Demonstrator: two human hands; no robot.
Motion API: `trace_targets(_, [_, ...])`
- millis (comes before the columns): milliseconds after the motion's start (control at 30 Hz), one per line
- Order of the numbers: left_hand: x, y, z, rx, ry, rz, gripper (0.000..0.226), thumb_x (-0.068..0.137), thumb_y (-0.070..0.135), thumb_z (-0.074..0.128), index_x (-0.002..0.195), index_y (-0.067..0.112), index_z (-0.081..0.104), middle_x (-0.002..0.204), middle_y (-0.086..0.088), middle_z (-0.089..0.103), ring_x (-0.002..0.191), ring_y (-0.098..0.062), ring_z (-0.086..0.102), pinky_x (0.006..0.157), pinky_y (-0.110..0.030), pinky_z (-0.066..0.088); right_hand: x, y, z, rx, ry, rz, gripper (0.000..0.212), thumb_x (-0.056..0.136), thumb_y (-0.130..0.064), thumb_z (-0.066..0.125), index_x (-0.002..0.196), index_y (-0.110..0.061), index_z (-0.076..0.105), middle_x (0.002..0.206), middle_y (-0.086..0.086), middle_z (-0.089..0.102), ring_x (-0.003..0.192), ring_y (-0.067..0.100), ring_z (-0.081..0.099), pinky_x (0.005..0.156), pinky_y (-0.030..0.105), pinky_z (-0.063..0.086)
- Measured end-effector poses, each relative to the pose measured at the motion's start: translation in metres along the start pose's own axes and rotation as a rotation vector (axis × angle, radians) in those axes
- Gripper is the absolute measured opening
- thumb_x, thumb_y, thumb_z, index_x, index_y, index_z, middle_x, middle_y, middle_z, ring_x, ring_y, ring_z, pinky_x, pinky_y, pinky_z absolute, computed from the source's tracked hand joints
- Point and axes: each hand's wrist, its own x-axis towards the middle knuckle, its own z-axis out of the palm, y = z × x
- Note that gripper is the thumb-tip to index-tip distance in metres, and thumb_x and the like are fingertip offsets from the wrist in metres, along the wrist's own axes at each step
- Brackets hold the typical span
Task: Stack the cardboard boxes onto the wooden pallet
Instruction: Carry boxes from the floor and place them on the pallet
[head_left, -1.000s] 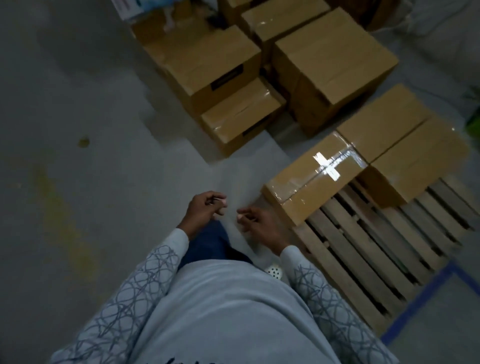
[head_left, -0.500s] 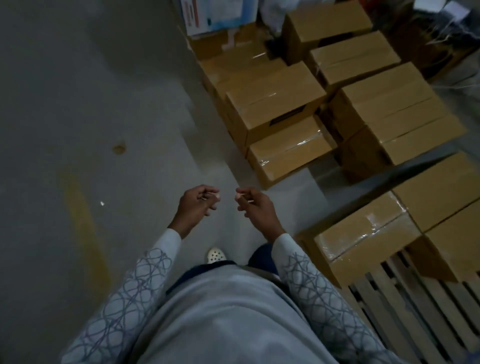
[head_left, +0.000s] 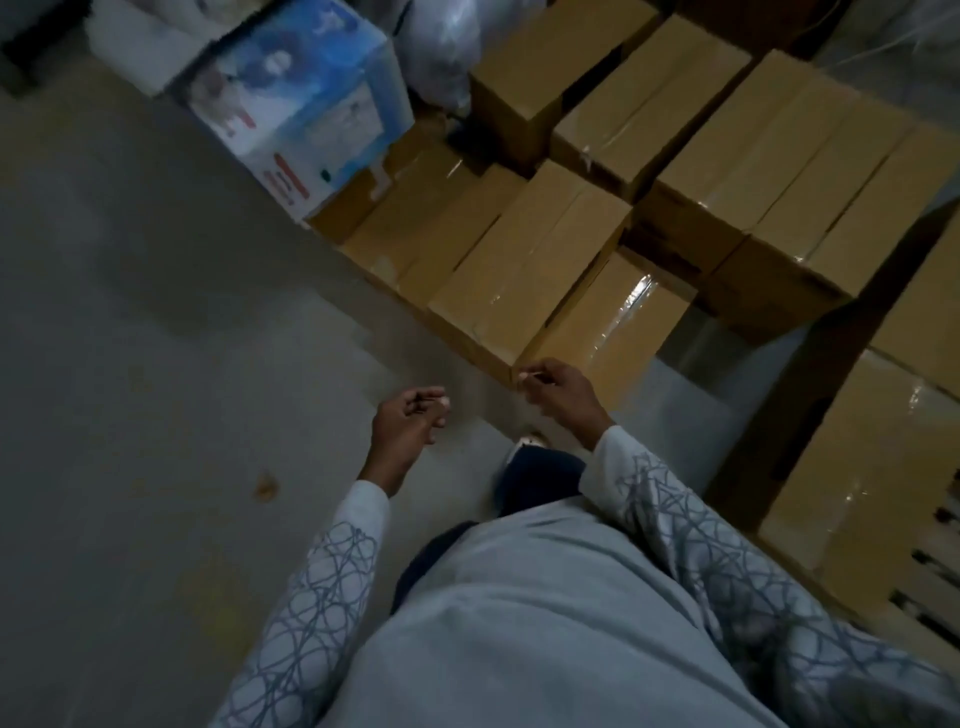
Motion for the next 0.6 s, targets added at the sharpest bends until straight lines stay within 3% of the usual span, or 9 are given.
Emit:
trace_targets(167, [0.106,0.075,-0.02,0.06,-0.092,-0.003,0.015,0.094,0.015,0.07,0.109,0.018,0.073,0.101,-0.008,0.076,0.083,-0.015,0.068,0.068,-0.029,0.055,0.064,-0.063,-0.009,0.085,0.173,0.087,0.022,0.103,-0.023,0.061,0.122,-0.015,0.07,0.108,0.003,0.074,0.084,0.014,0.07,0.067,0.021,0.049])
trace_targets(300, [0.215,0.099,-0.001,0.16,-0.211,-0.058,0.015,0.095,0.013,0.068,0.109,0.014,0.073,0.101,-0.005,0.074,0.088,-0.015,0.068,0.065,-0.021,0.055,0.133,-0.064,0.001,0.187,0.276,0.197,0.017,0.103,-0.028,0.061,0.118,-0.024,0.069,0.113,0.001,0.073,0.101,0.021,0.07,0.087,0.037,0.058])
trace_targets(400, [0.314,0.079,0.031,0.304,-0.324,-0.088,0.012,0.094,0.013,0.069,0.105,0.015,0.072,0.1,-0.001,0.072,0.09,-0.014,0.066,0.066,-0.016,0.052,0.205,-0.039,0.014,0.263,0.382,0.295,0.02,0.103,-0.028,0.061,0.122,-0.024,0.067,0.117,0.0,0.071,0.108,0.02,0.068,0.09,0.036,0.057])
trace_targets(533, [0.452,0.021,0.077,0.529,-0.418,-0.072,0.04,0.089,0.02,0.074,0.127,0.018,0.064,0.127,-0.003,0.064,0.117,-0.023,0.06,0.097,-0.038,0.053,0.316,0.02,0.034,0.259,0.526,0.408,0.032,0.102,-0.029,0.064,0.133,-0.022,0.062,0.119,-0.002,0.067,0.103,0.011,0.066,0.08,0.025,0.054])
trace_targets(600, [0.507,-0.005,0.097,0.678,-0.39,0.028,0.059,0.088,0.025,0.075,0.142,0.017,0.053,0.143,-0.005,0.051,0.131,-0.025,0.047,0.11,-0.044,0.042,0.364,0.055,0.043,0.212,0.593,0.457,0.041,0.099,-0.029,0.068,0.138,-0.021,0.057,0.129,0.005,0.062,0.111,0.018,0.062,0.091,0.036,0.056])
